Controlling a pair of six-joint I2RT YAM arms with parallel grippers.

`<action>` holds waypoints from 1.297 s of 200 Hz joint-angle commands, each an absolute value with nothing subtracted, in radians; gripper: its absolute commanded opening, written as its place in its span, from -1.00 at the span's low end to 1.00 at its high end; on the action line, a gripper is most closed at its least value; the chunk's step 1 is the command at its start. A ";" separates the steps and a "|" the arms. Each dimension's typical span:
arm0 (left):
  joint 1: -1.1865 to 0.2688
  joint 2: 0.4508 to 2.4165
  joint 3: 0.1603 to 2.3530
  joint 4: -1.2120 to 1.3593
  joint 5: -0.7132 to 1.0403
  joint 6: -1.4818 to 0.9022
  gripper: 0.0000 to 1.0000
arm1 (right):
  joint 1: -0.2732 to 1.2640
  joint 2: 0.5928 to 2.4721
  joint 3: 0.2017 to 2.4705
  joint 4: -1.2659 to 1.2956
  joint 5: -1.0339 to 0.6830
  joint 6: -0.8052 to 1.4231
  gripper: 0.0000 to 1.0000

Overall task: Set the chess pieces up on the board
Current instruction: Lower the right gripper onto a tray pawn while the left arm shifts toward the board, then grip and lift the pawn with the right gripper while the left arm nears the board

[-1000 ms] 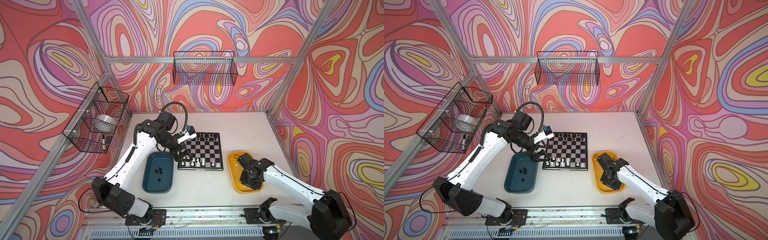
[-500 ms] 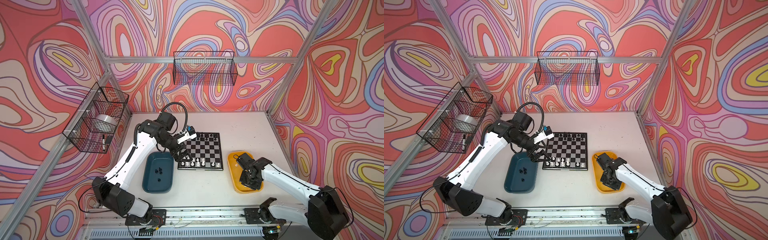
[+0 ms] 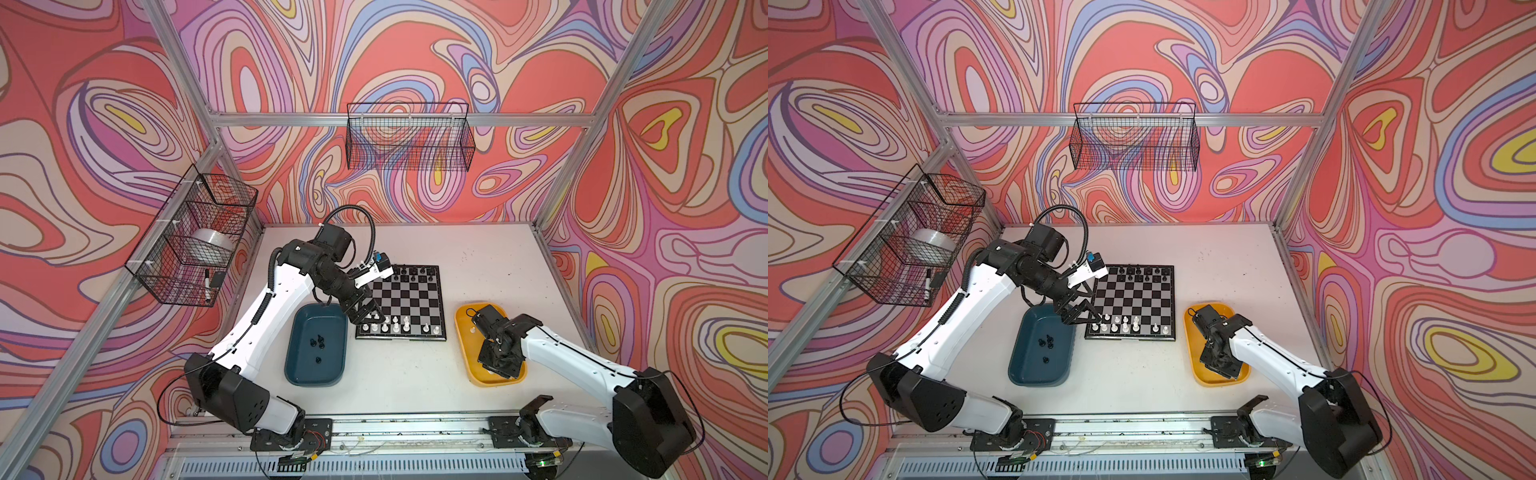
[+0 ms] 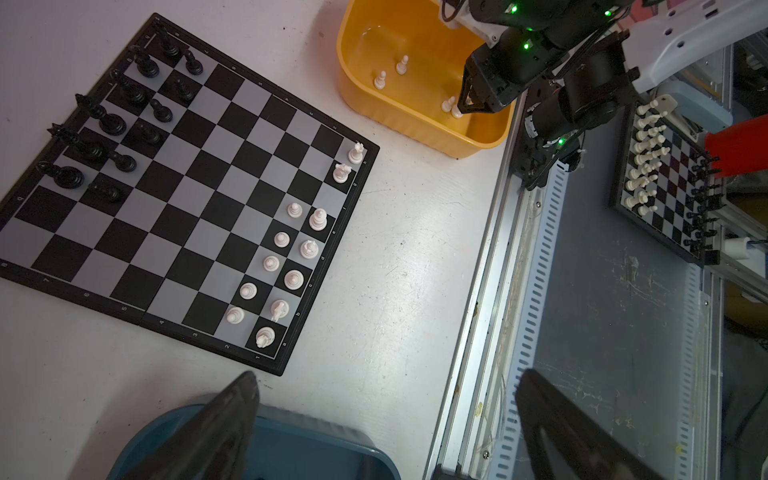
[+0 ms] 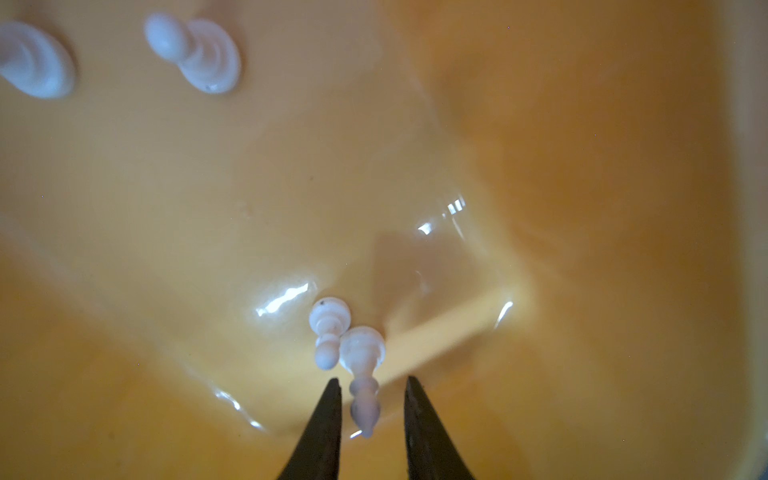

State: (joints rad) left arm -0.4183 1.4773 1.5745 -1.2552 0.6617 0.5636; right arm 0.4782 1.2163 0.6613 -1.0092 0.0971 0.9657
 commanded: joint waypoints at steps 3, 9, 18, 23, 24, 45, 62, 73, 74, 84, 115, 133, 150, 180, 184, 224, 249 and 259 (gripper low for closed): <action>-0.423 1.490 1.561 -1.258 0.676 0.559 0.94 | 0.473 1.231 0.660 -0.994 0.102 0.952 -0.50; -0.422 1.491 1.561 -1.258 0.676 0.559 0.94 | 0.473 1.229 0.660 -0.994 0.101 0.953 -0.51; -0.422 1.491 1.560 -1.259 0.676 0.560 0.94 | 0.472 1.228 0.659 -0.994 0.100 0.952 -0.53; -0.423 1.491 1.561 -1.259 0.676 0.560 0.94 | 0.472 1.228 0.658 -0.994 0.100 0.953 -0.53; -0.423 1.491 1.561 -1.259 0.676 0.560 0.94 | 0.473 1.227 0.658 -0.994 0.100 0.953 -0.53; -0.422 1.492 1.560 -1.260 0.675 0.560 0.94 | 0.472 1.226 0.658 -0.993 0.099 0.950 -0.58; -0.422 1.492 1.561 -1.259 0.675 0.558 0.94 | 0.471 1.228 0.660 -0.994 0.098 0.948 -0.61; -0.423 1.492 1.560 -1.258 0.676 0.560 0.94 | 0.472 1.226 0.661 -0.994 0.098 0.946 -0.63; -0.423 1.492 1.560 -1.258 0.676 0.559 0.94 | 0.471 1.225 0.661 -0.994 0.097 0.946 -0.63; -0.423 1.493 1.559 -1.257 0.676 0.558 0.94 | 0.473 1.223 0.660 -0.994 0.097 0.946 -0.65; -0.422 1.488 1.557 -1.256 0.676 0.556 0.93 | 0.471 1.218 0.664 -1.003 0.095 0.942 -0.70; -0.424 1.486 1.554 -1.255 0.676 0.555 0.94 | 0.471 1.217 0.668 -1.010 0.095 0.937 -0.74; -0.422 1.485 1.552 -1.253 0.676 0.555 0.94 | 0.473 1.218 0.672 -1.014 0.093 0.935 -0.77; -0.423 1.482 1.550 -1.253 0.676 0.553 0.93 | 0.471 1.213 0.678 -1.029 0.093 0.927 -0.79; -0.423 1.482 1.550 -1.253 0.676 0.553 0.93 | 0.472 1.212 0.679 -1.030 0.092 0.925 -0.79; -0.423 1.481 1.550 -1.250 0.676 0.551 0.93 | 0.472 1.207 0.707 -1.053 0.078 0.905 -0.79; -0.422 1.483 1.550 -1.247 0.675 0.548 0.93 | 0.473 1.207 0.737 -1.074 0.081 0.890 -0.79; -0.422 1.482 1.549 -1.246 0.672 0.548 0.94 | 0.472 1.206 0.747 -1.082 0.081 0.883 -0.79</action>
State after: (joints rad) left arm -0.4183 1.4864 1.5612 -1.2407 0.6617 0.5465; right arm 0.4778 1.2194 0.7105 -1.0504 0.0795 0.9073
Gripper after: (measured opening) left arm 0.968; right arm 0.104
